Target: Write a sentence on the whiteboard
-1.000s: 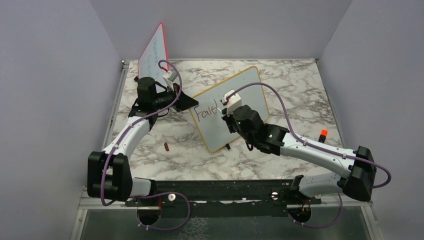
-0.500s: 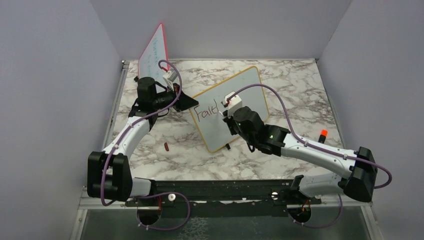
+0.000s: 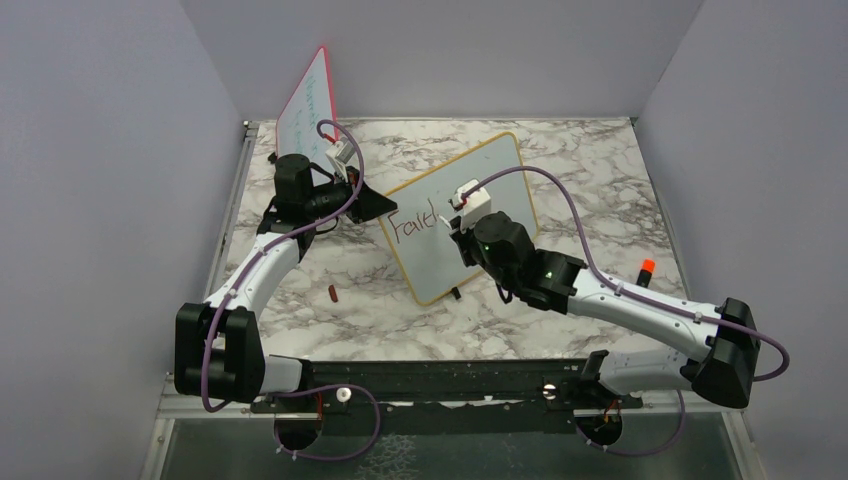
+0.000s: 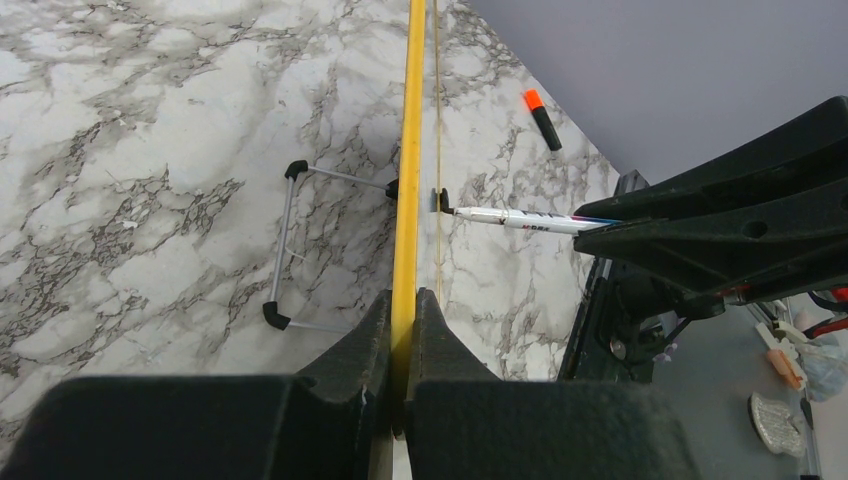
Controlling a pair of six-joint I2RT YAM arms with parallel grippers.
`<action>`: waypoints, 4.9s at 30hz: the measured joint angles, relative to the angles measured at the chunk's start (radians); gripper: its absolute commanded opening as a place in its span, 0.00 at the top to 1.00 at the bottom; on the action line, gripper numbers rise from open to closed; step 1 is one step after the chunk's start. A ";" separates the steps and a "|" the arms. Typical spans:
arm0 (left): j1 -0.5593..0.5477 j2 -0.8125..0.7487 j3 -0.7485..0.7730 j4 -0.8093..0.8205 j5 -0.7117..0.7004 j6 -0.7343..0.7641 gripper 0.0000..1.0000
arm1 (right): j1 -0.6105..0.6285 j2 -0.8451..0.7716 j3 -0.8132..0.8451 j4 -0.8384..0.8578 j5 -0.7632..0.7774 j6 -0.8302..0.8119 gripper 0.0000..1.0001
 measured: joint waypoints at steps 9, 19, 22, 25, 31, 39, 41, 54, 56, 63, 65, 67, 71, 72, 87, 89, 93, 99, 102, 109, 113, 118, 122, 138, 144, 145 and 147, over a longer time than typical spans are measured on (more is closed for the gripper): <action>0.000 0.000 0.000 0.000 0.000 0.000 1.00 | 0.000 0.005 -0.002 0.044 0.005 -0.018 0.99; 0.000 0.001 0.001 -0.001 0.000 0.000 1.00 | 0.000 0.030 -0.002 0.057 0.005 -0.035 0.99; 0.000 0.002 0.002 -0.002 0.000 0.000 1.00 | 0.000 0.032 -0.002 0.061 0.006 -0.035 0.99; 0.000 0.002 0.002 -0.002 0.000 0.000 1.00 | 0.000 0.033 -0.002 0.068 0.009 -0.038 0.99; 0.000 0.003 0.003 -0.004 0.000 0.001 1.00 | 0.000 0.038 -0.002 0.086 0.019 -0.042 0.99; 0.000 0.003 0.003 -0.004 0.000 0.001 1.00 | -0.007 0.040 -0.002 0.105 0.045 -0.062 0.99; 0.000 0.003 0.003 -0.004 0.000 0.001 1.00 | -0.011 0.040 -0.002 0.105 0.052 -0.062 0.99; 0.000 0.003 0.003 -0.004 0.000 0.001 1.00 | -0.019 0.039 -0.002 0.082 0.060 -0.040 0.99; 0.000 0.003 0.003 -0.004 0.000 0.001 1.00 | -0.019 0.037 -0.002 0.071 0.060 -0.032 0.99; 0.000 0.003 0.003 -0.005 0.000 0.002 1.00 | -0.021 0.033 -0.002 0.031 0.053 -0.010 0.99; 0.000 0.003 0.003 -0.005 0.000 0.002 1.00 | -0.021 0.032 -0.002 0.021 0.050 -0.005 0.99; 0.000 0.003 0.003 -0.005 0.000 0.002 1.00 | -0.021 0.031 -0.002 0.014 0.048 -0.003 0.99; 0.000 0.003 0.003 -0.005 0.000 0.003 1.00 | -0.021 0.028 -0.002 -0.005 0.042 0.003 0.99; 0.000 0.003 0.003 -0.005 0.000 0.003 1.00 | -0.021 0.028 -0.002 -0.009 0.040 0.004 0.99; 0.000 0.003 0.007 -0.011 0.000 0.005 1.00 | -0.033 -0.040 -0.056 0.017 0.043 -0.026 0.99; 0.000 0.003 0.007 -0.013 0.000 0.006 1.00 | -0.048 -0.048 -0.061 0.024 0.043 -0.030 0.99; 0.000 0.003 0.008 -0.015 0.000 0.008 1.00 | -0.082 -0.062 -0.067 0.035 0.041 -0.035 0.99; 0.000 0.003 0.009 -0.018 0.000 0.010 1.00 | -0.106 -0.064 -0.067 0.065 0.034 -0.038 0.99; 0.000 0.003 0.009 -0.018 0.000 0.011 1.00 | -0.113 -0.064 -0.067 0.080 0.027 -0.040 0.99; 0.000 0.003 0.009 -0.019 0.000 0.011 1.00 | -0.123 -0.054 -0.066 0.106 0.010 -0.062 0.99; 0.000 0.003 0.009 -0.019 0.000 0.011 1.00 | -0.130 -0.039 -0.066 0.106 0.003 -0.070 0.99; 0.000 0.003 0.010 -0.020 0.000 0.011 1.00 | -0.140 -0.030 -0.066 0.124 0.000 -0.076 0.99; 0.000 0.003 0.010 -0.020 0.000 0.011 1.00 | -0.152 -0.029 -0.066 0.143 -0.003 -0.077 0.99; 0.000 0.006 0.013 -0.023 -0.001 0.011 1.00 | -0.172 -0.011 -0.053 0.156 -0.034 -0.076 0.99; 0.000 0.006 0.013 -0.023 0.000 0.011 1.00 | -0.172 -0.019 -0.053 0.153 -0.033 -0.076 0.99; 0.000 0.006 0.013 -0.023 0.000 0.011 1.00 | -0.172 -0.021 -0.053 0.153 -0.034 -0.076 0.99; 0.000 0.006 0.013 -0.023 0.000 0.011 1.00 | -0.172 -0.029 -0.053 0.147 -0.034 -0.076 0.99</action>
